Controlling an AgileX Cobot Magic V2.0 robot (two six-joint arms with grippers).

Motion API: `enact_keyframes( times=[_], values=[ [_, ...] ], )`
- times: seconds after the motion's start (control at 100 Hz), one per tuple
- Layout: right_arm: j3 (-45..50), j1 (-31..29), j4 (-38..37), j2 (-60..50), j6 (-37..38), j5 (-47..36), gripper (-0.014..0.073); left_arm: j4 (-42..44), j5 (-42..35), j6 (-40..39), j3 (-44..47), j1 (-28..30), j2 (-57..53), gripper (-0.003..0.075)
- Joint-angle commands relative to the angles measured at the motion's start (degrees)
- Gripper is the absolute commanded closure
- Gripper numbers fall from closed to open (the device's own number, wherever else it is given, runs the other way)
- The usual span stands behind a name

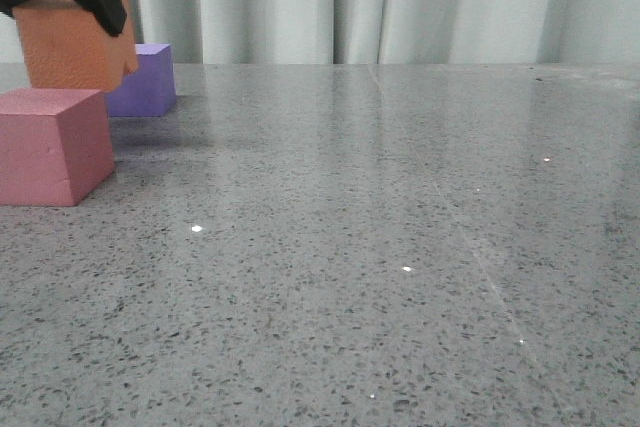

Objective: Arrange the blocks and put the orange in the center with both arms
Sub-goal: 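Carry the orange cube with the left gripper toward the pink cube, then set the orange cube between pink and purple cubes, open left gripper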

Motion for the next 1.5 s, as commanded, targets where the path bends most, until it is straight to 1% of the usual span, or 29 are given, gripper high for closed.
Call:
enact_keyframes(
  times=[0.0, 0.58, 0.66, 0.71, 0.78, 0.82, 0.83, 0.85, 0.88, 0.9, 0.93, 1.0, 1.22, 1.41, 1.49],
  values=[
    [-0.79, -0.27, 0.00, -1.20, -0.43, -5.07, 0.0713, -0.37, -4.64, 0.02, -0.81, 0.30, -1.72, 0.0561],
    [-0.79, -0.27, 0.00, -1.20, -0.43, -5.07, 0.0713, -1.02, -6.68, 0.02, -0.49, 0.30, 5.18, 0.0561],
    [-0.79, -0.27, 0.00, -1.20, -0.43, -5.07, 0.0713, -1.86, -7.02, 0.02, -0.49, 0.30, 5.39, 0.0547],
    [-0.79, -0.27, 0.00, -1.20, -0.43, -5.07, 0.0713, -1.97, -7.56, 0.02, -0.49, 0.30, 5.39, 0.0504],
    [-0.79, -0.27, 0.00, -1.20, -0.43, -5.07, 0.0713, -2.27, -8.24, 0.12, -0.49, 0.30, 5.19, 0.0376],
    [-0.79, -0.27, 0.00, -1.20, -0.43, -5.07, 0.0713, -2.35, -8.37, 0.16, -0.49, 0.30, 5.07, 0.0267],
    [-0.79, -0.27, 0.00, -1.20, -0.43, -5.07, 0.0713, -2.35, -8.37, 0.16, -0.49, 0.30, 4.93, 0.0228],
    [-0.79, -0.27, 0.00, -1.20, -0.43, -5.07, 0.0713, -2.54, -8.22, 0.27, -0.49, 0.30, 4.93, 0.0189],
    [-0.79, -0.27, 0.00, -1.20, -0.43, -5.07, 0.0713, -2.93, -8.05, 0.29, -0.49, 0.30, 4.84, 0.0097],
    [-0.79, -0.27, 0.00, -1.20, -0.43, -5.07, 0.0713, -3.24, -7.91, 0.29, -0.49, 0.30, 4.70, 0.0048],
    [-0.79, -0.27, 0.00, -1.20, -0.43, -5.07, 0.0713, -3.45, -7.42, 0.29, -0.49, 0.30, 4.58, -0.0004],
    [-0.79, -0.27, 0.00, -1.20, -0.43, -5.07, 0.0713, -3.43, -6.90, 0.29, -0.49, 0.30, 4.36, 0.0022],
    [-0.79, -0.27, 0.00, -1.20, -0.43, -5.07, 0.0713, -3.43, -6.20, 1.13, -0.49, 0.30, 0.67, 0.0023],
    [-0.79, -0.27, 0.00, -1.20, -0.43, -5.07, 0.0713, -1.99, -5.31, 1.24, -0.49, 0.30, -6.63, 0.0029],
    [-0.79, -0.27, 0.00, -1.20, -0.43, -5.07, 0.0713, -0.60, -6.76, 1.24, 0.82, 0.30, -11.23, 0.0029]
  ],
)
